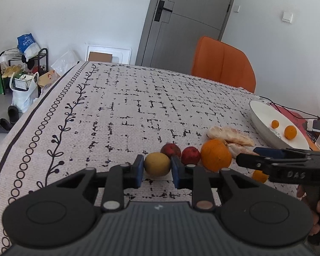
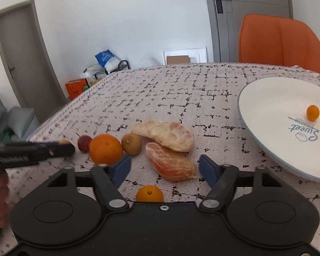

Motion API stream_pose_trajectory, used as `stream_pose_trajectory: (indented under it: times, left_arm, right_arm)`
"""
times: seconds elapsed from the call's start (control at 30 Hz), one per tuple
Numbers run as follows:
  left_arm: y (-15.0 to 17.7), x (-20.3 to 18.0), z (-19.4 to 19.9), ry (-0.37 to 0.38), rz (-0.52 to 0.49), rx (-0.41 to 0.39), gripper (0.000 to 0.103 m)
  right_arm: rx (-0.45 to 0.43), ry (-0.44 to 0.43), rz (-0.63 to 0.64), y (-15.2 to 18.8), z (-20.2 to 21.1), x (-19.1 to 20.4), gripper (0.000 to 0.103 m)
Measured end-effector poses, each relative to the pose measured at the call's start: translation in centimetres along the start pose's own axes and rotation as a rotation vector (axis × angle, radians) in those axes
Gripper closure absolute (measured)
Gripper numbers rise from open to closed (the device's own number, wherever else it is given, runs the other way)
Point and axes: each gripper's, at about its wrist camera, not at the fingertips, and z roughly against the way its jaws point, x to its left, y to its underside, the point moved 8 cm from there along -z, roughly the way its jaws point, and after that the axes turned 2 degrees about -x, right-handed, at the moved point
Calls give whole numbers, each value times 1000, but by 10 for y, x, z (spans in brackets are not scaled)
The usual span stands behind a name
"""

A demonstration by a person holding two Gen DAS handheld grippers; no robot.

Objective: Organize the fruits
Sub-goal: 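Grasp the peeled pomelo segment with the right gripper while the left gripper lifts the kiwi, then carry the kiwi and pomelo segment into the white bowl and open both grippers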

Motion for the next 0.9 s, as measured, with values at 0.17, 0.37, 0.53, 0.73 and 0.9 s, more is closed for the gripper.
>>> stream_pose_trajectory:
  times: [0.17,0.37,0.53,0.73,0.9]
  left_arm:
    - [-6,-5,6,-2,-3,-13,77]
    - [-15,-17,16,7,-24,-37,77]
    - [-21,-30,26,18,-49,-59,77]
    - [-25,-44,29,26,-71,-69,77]
    - [-29,-57,30,41,-90,-78,77]
  right_arm:
    - [15,-20,-23,1,6,-3,65]
    - [4,-43,-19,5,23,-1,69]
    - [-28,-34,-27,6,43,-3,70]
    - [-78,-25,-43,-3,61,-12,70]
    - [-119,-16,-53,-11,74,-20,70]
